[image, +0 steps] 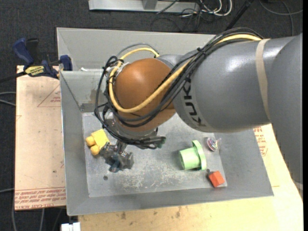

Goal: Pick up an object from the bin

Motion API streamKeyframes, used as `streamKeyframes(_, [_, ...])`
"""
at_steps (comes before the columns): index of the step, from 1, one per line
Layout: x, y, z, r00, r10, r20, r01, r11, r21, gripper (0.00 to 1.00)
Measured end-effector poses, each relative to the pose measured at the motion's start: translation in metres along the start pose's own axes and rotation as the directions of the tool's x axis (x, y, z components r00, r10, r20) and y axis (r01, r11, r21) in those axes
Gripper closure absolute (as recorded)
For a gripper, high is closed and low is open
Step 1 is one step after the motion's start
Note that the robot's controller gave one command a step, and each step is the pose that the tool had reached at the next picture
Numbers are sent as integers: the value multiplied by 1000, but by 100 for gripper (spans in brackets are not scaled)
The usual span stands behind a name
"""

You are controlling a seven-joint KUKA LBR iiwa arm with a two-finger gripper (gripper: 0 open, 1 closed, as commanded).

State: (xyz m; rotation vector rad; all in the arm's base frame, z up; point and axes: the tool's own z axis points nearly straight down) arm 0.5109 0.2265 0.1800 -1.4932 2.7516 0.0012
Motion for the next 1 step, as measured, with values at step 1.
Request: streamKeyframes(1, [7, 15, -110, 1000, 19, 1, -19, 1000, 1, 100])
